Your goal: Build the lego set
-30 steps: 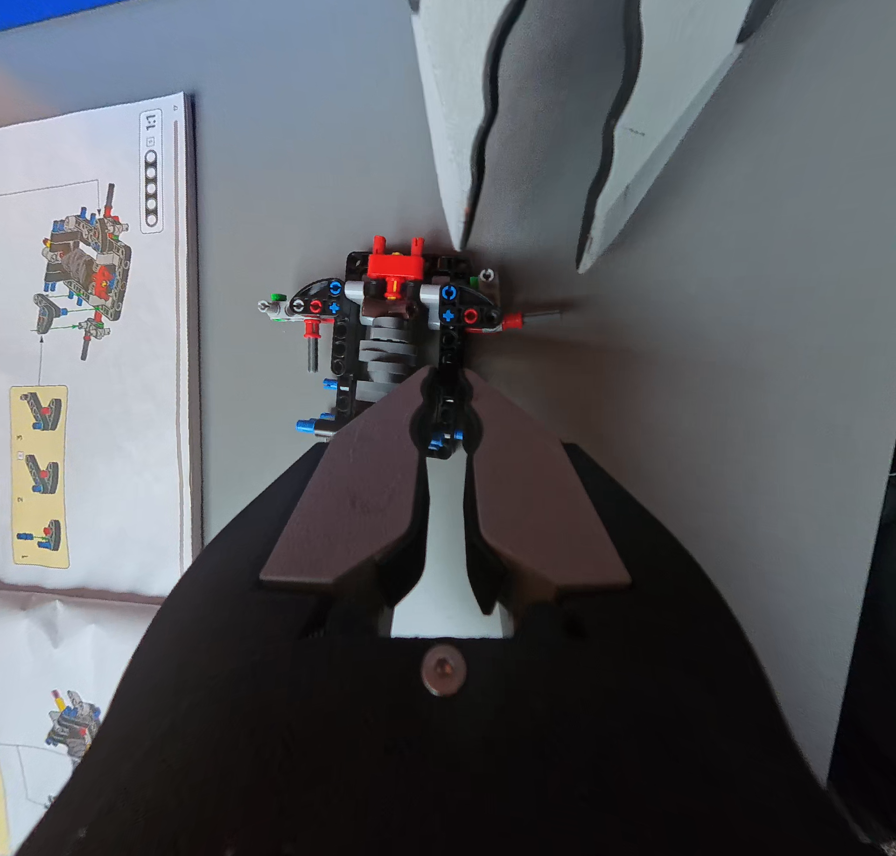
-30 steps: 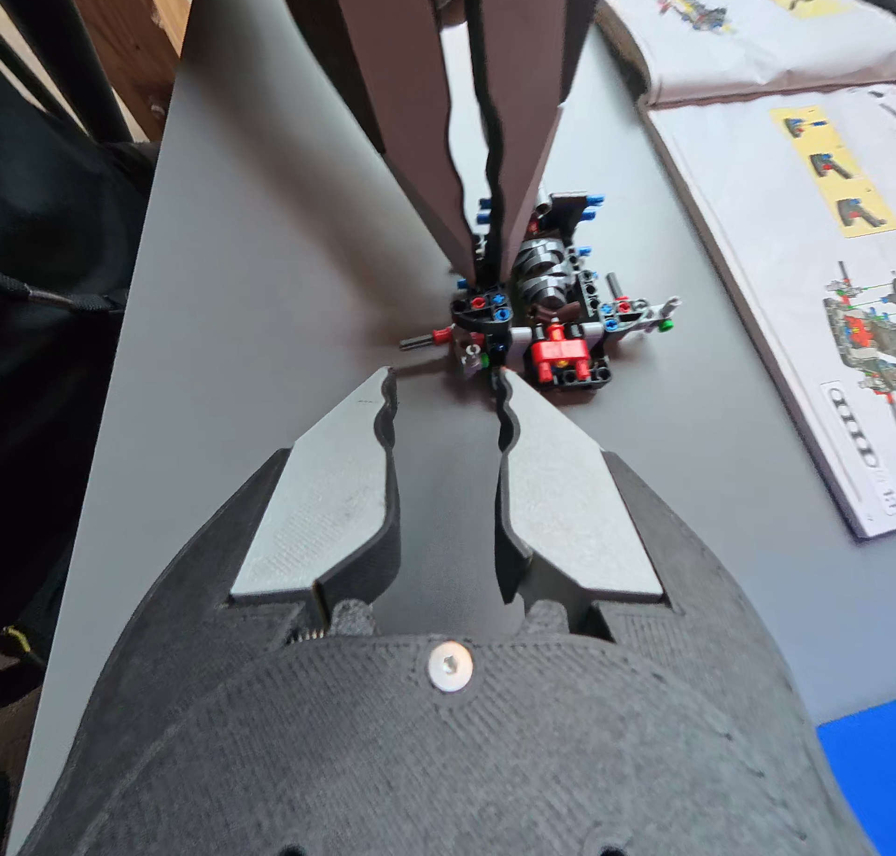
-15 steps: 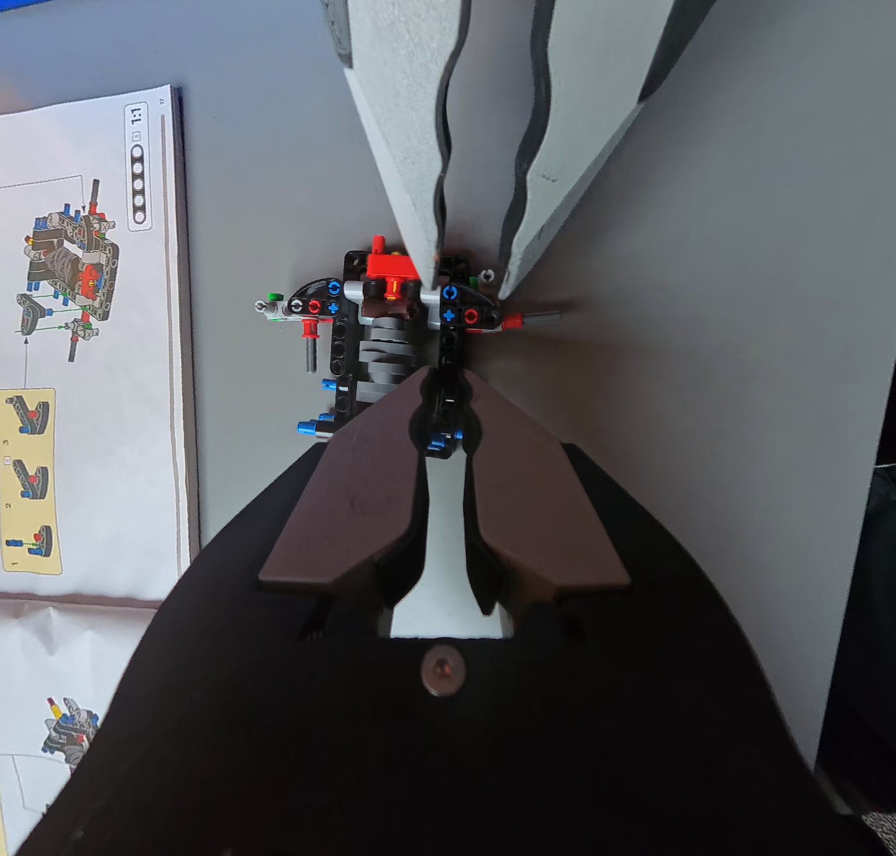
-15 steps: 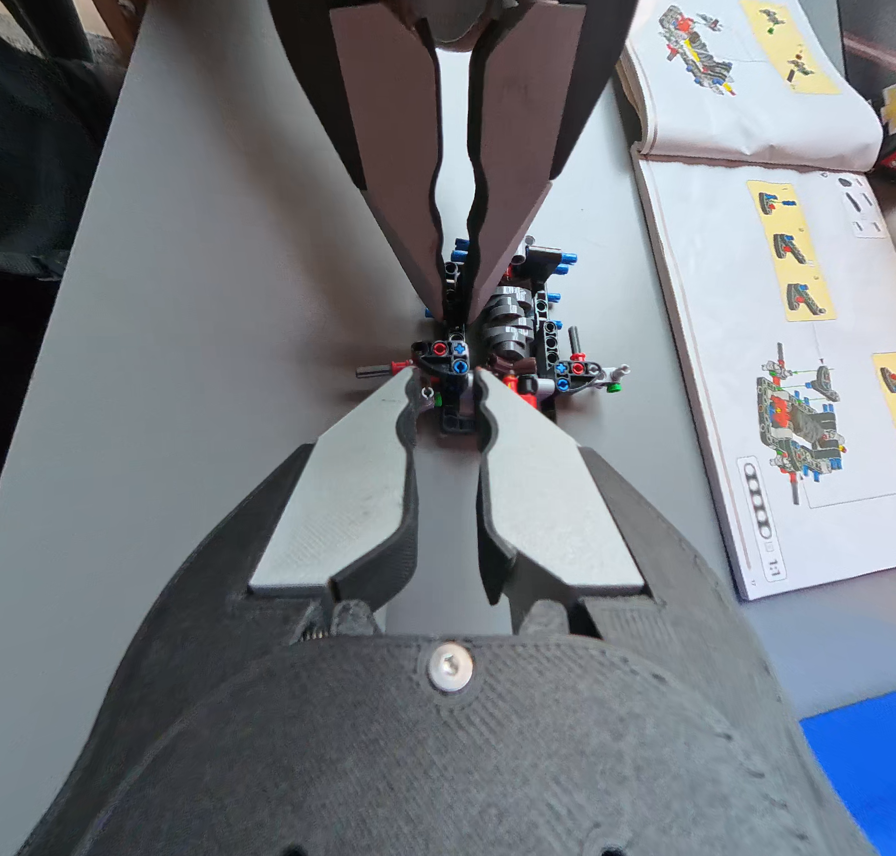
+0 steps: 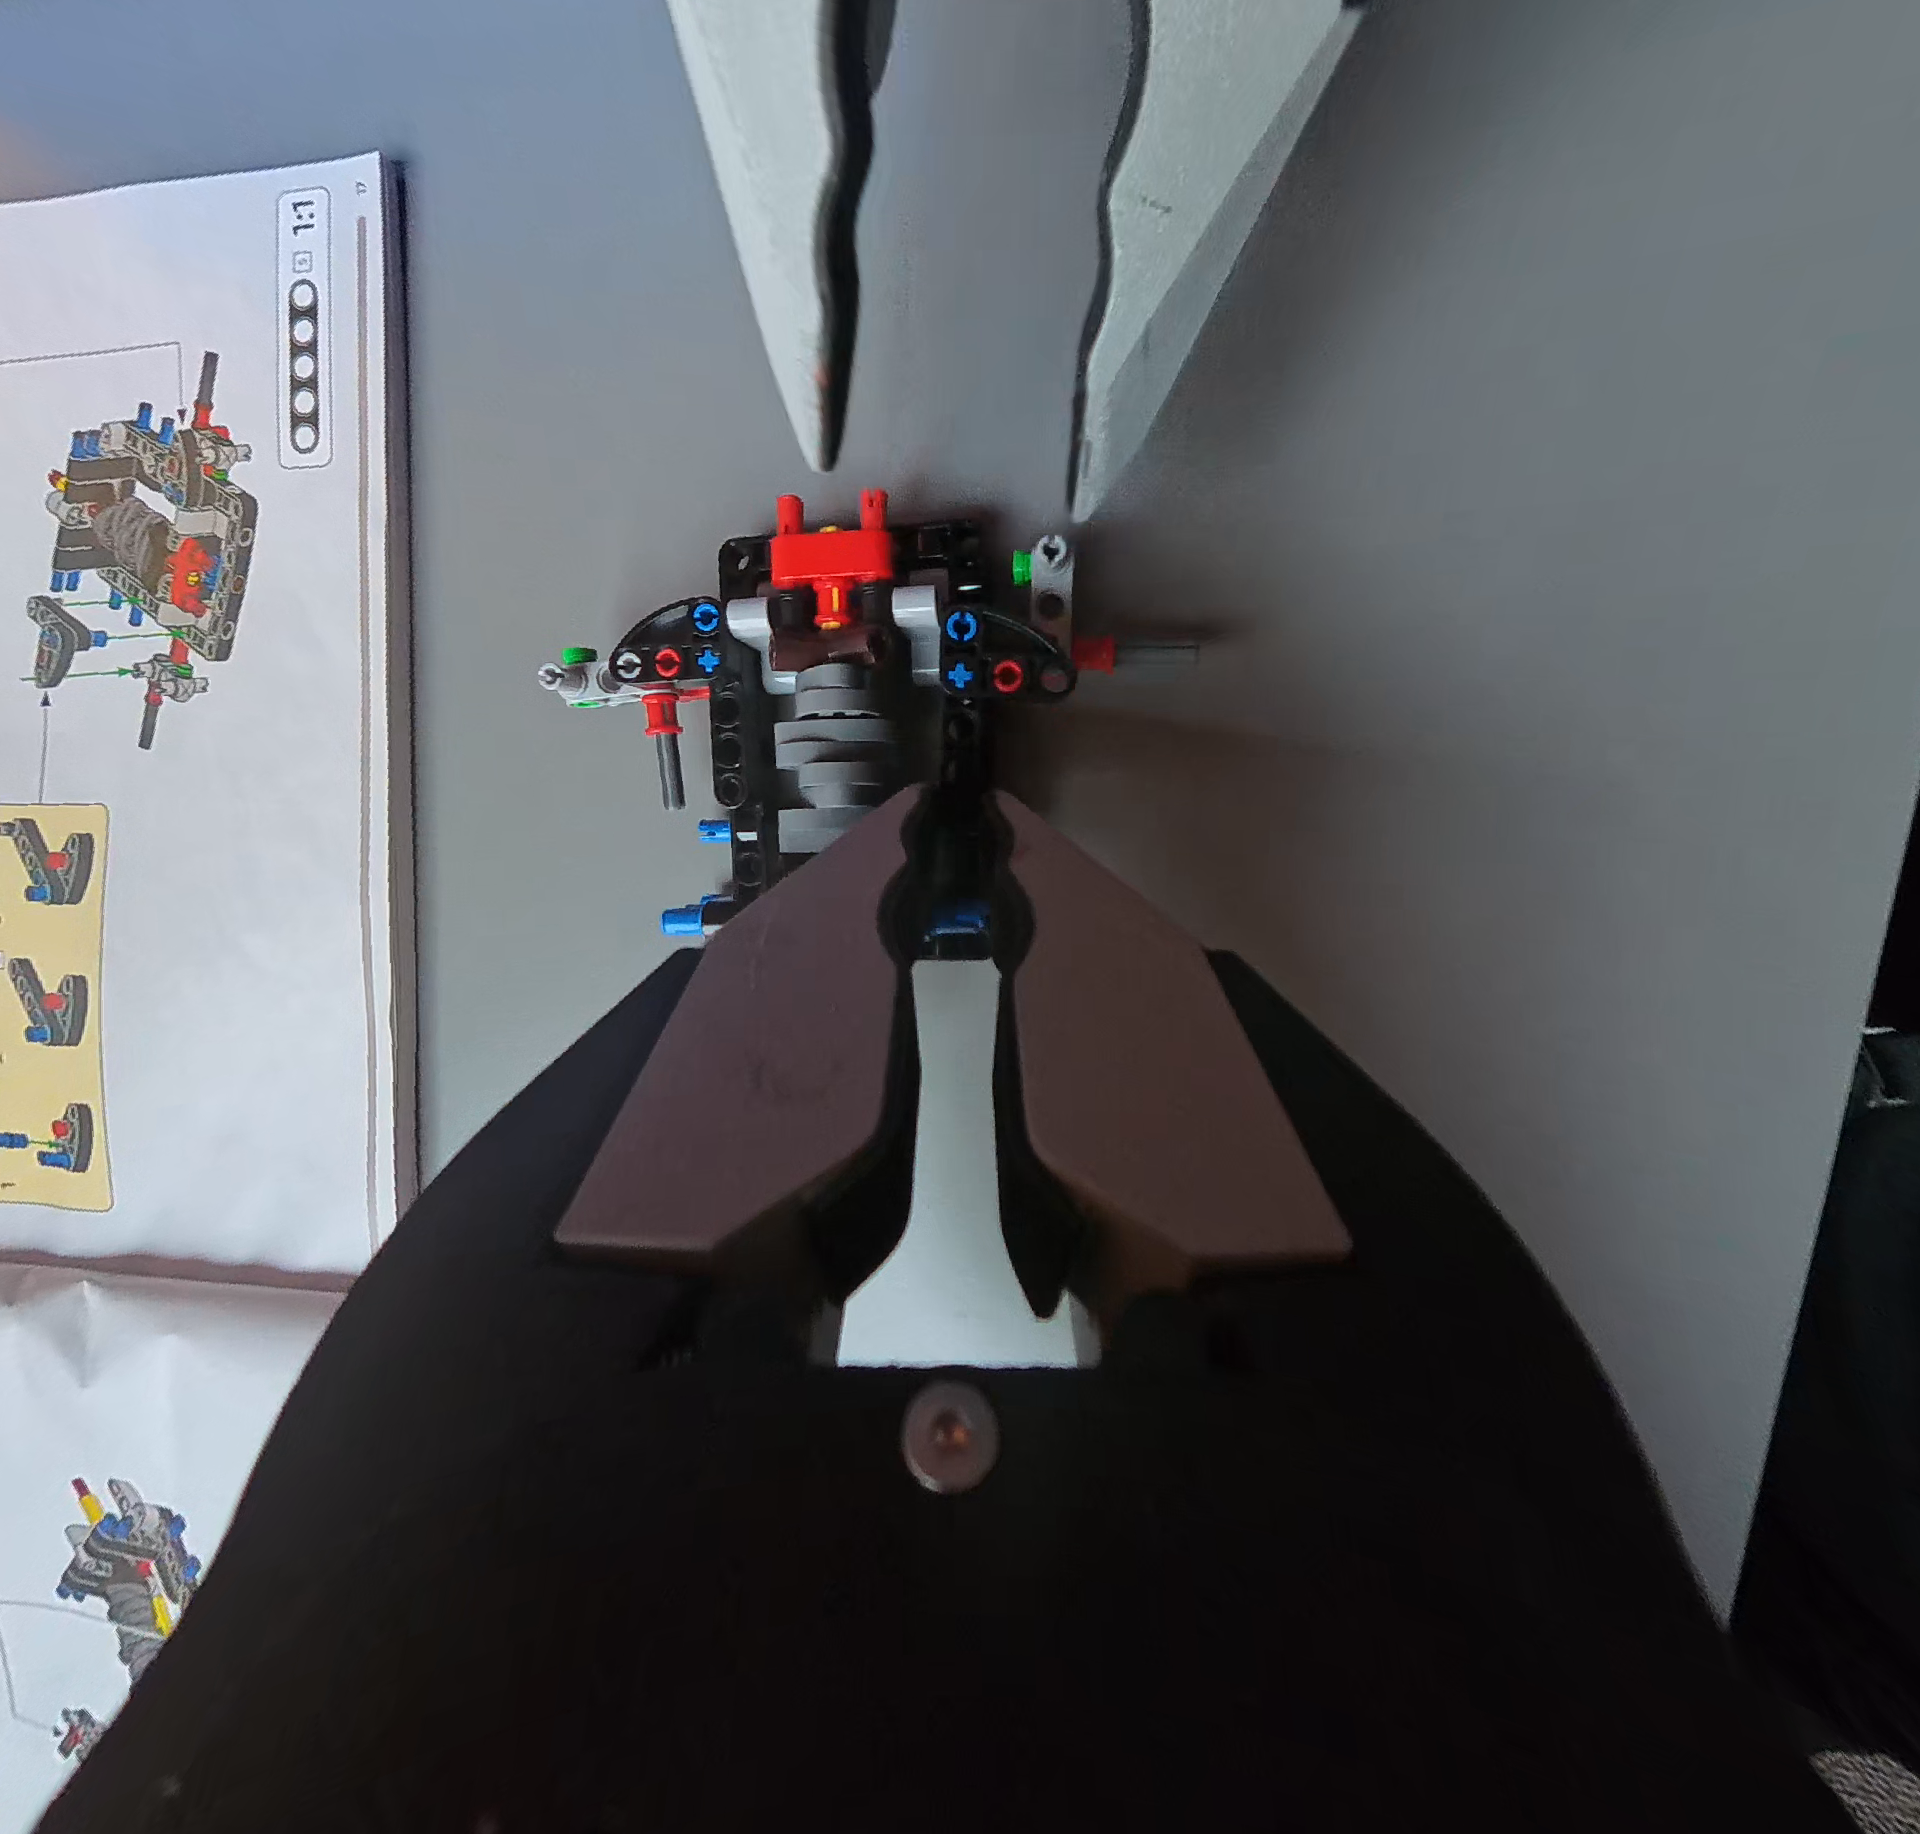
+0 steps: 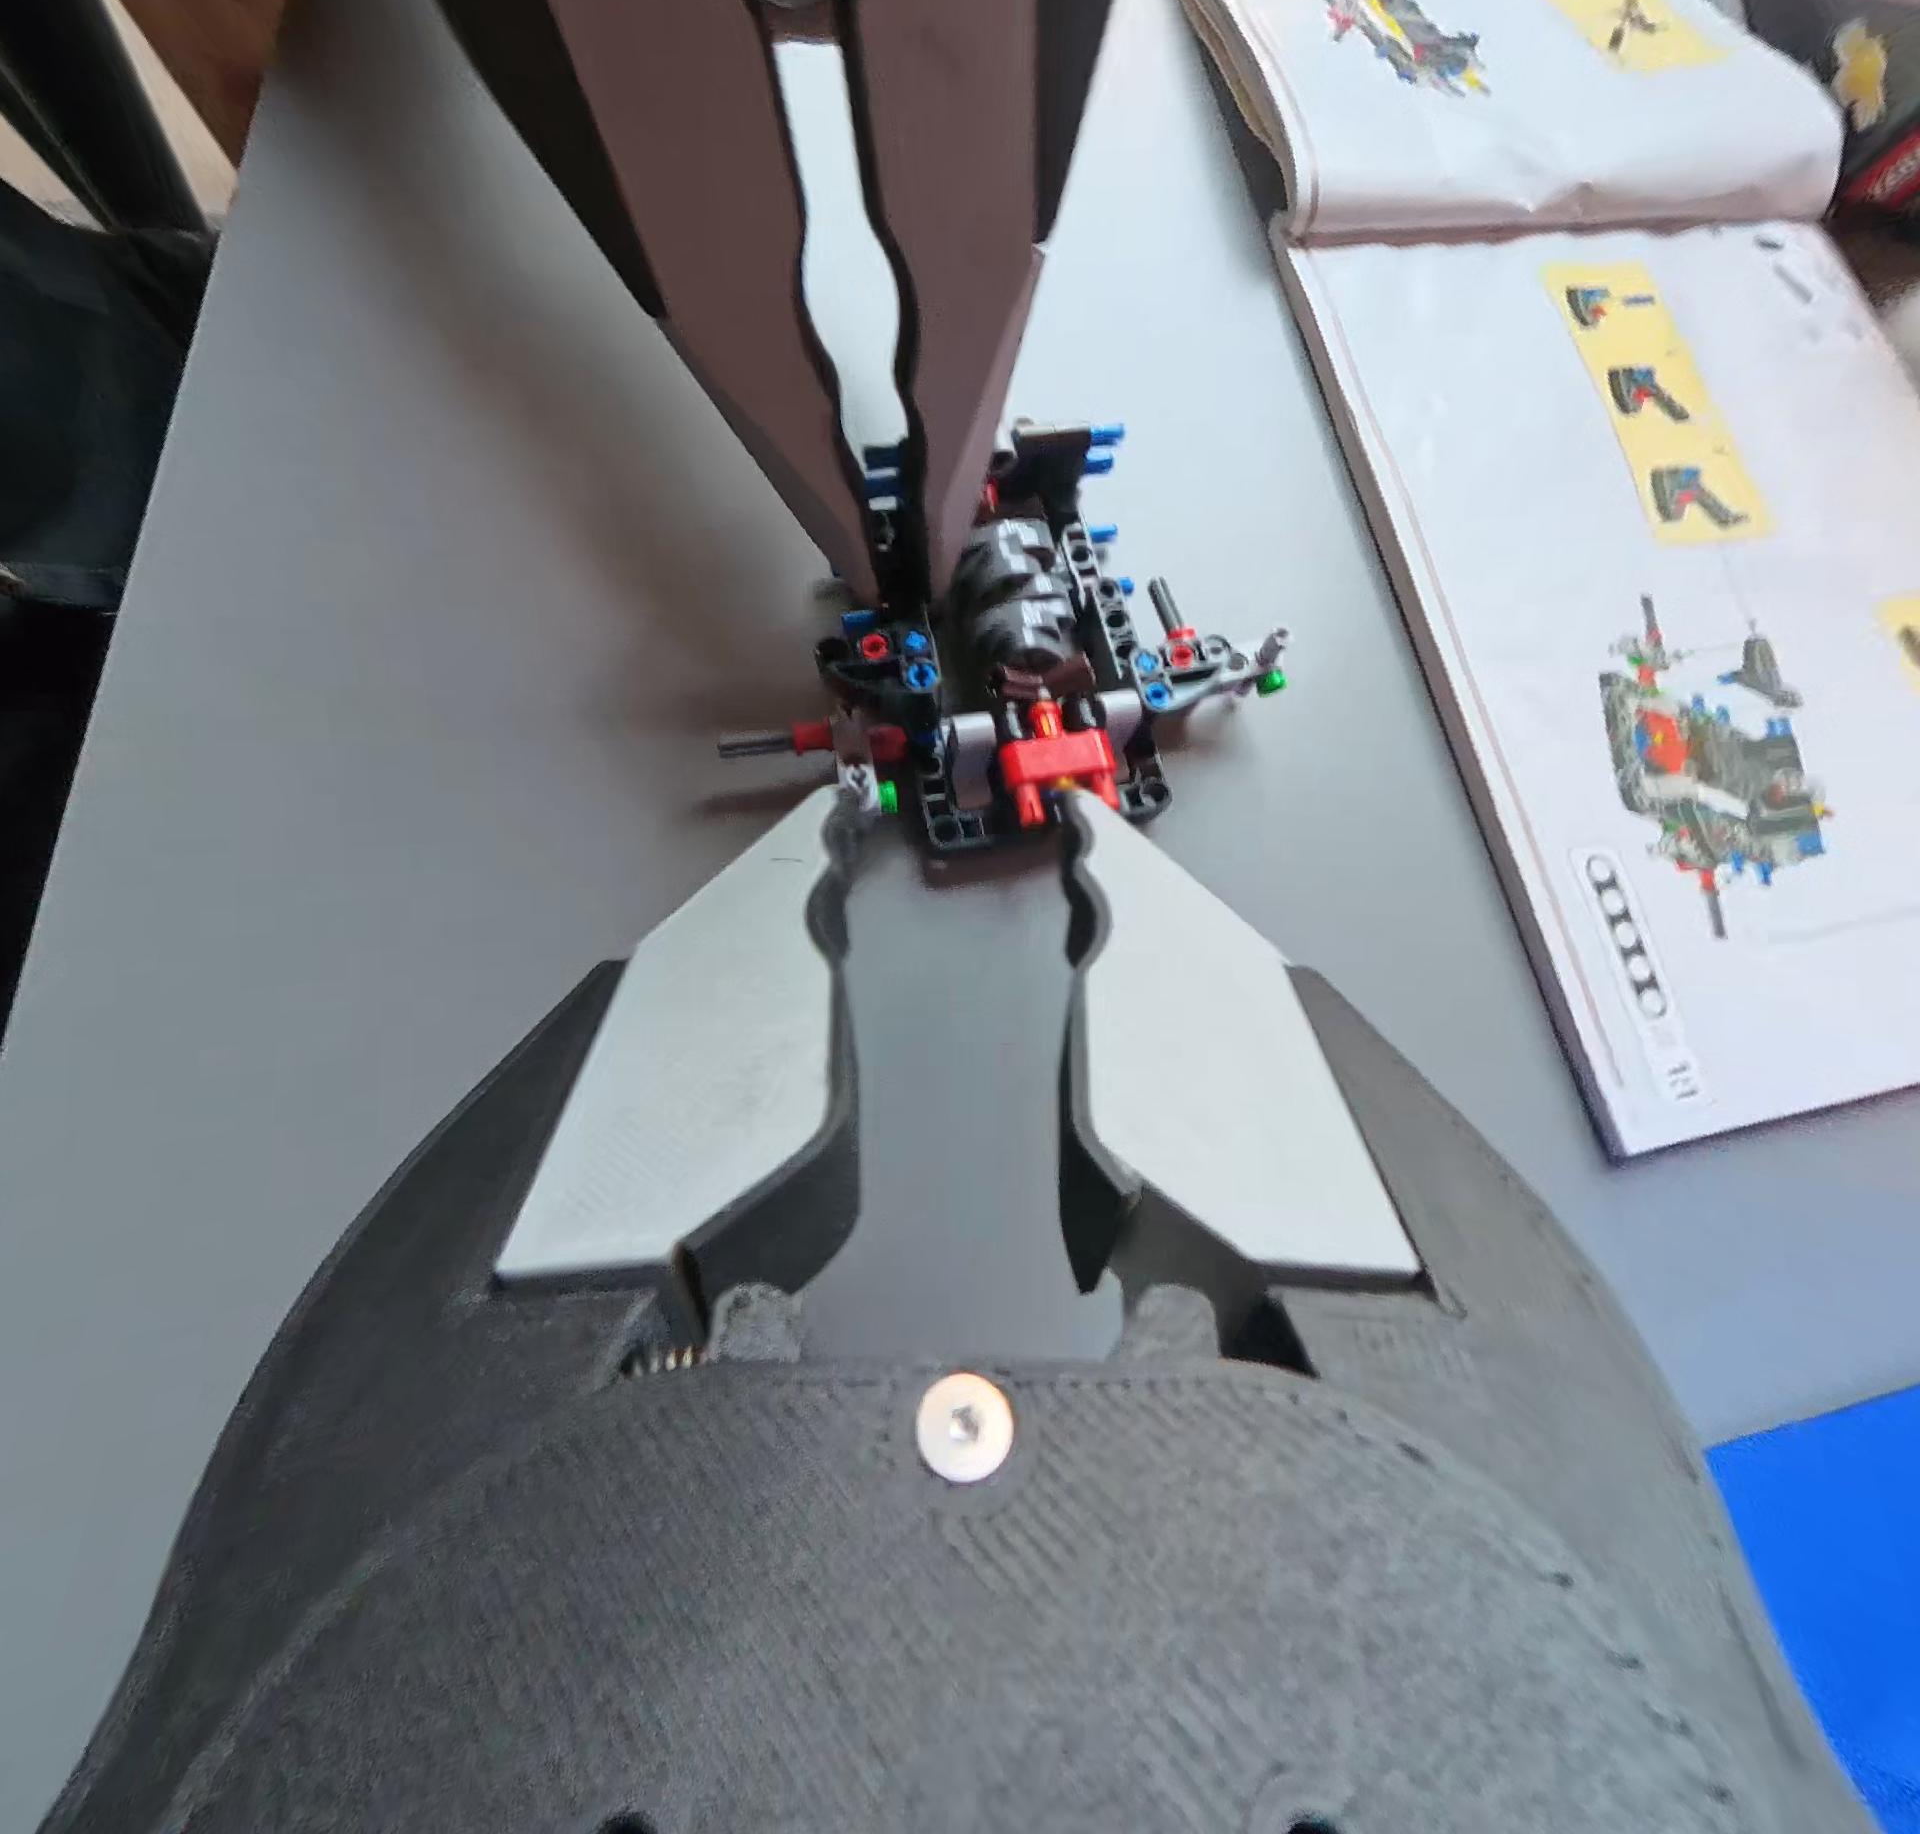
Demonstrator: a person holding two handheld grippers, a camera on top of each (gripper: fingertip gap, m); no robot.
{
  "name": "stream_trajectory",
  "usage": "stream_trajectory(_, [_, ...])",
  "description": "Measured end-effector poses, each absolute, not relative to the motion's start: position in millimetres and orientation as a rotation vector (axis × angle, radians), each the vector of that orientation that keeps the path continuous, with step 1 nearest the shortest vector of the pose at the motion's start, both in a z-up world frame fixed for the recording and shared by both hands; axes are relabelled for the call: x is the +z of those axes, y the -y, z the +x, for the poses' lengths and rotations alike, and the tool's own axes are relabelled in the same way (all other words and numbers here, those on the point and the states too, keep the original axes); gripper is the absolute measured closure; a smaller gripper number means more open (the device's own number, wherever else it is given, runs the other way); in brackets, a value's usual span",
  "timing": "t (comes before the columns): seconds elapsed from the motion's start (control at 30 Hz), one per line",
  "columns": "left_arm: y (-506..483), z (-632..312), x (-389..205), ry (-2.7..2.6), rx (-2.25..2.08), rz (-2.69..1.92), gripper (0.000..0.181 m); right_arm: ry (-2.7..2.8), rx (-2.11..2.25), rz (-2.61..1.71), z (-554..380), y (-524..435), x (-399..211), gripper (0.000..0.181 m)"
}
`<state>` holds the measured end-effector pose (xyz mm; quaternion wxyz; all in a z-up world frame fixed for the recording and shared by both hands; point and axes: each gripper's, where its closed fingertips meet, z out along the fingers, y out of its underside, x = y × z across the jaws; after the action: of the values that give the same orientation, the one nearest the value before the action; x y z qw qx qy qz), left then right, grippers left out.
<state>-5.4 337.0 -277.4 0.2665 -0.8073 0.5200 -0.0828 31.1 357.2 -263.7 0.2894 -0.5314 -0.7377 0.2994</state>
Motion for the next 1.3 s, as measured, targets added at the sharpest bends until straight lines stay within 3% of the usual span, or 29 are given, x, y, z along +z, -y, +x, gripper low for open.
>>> stream_trajectory(0.1, [-337.2,-4.1,-277.5,-1.398,-0.230,-2.179,0.177,1.951,0.919,-1.525,34.2,-358.2,-270.7,0.117])
stream_trajectory(0.83, [-333.6,-3.5,-278.1,-1.422,-0.083,-2.164,0.177,1.982,0.838,-1.649,26.6,-336.7,-291.4,0.106])
stream_trajectory(1.1, [-333.9,-4.8,-278.2,-1.437,-0.049,-2.167,0.177,1.938,0.773,-1.577,30.9,-345.3,-276.7,0.124])
stream_trajectory(1.17, [-333.7,-5.2,-278.2,-1.438,-0.067,-2.176,0.177,1.893,0.764,-1.516,29.4,-351.8,-265.2,0.148])
stream_trajectory(1.2, [-333.8,-5.3,-278.1,-1.436,-0.075,-2.181,0.177,1.860,0.751,-1.482,27.8,-356.8,-259.0,0.176])
stream_trajectory(1.3, [-334.3,-6.0,-277.9,-1.431,-0.088,-2.189,0.177,1.854,0.817,-1.458,22.6,-354.0,-249.2,0.181])
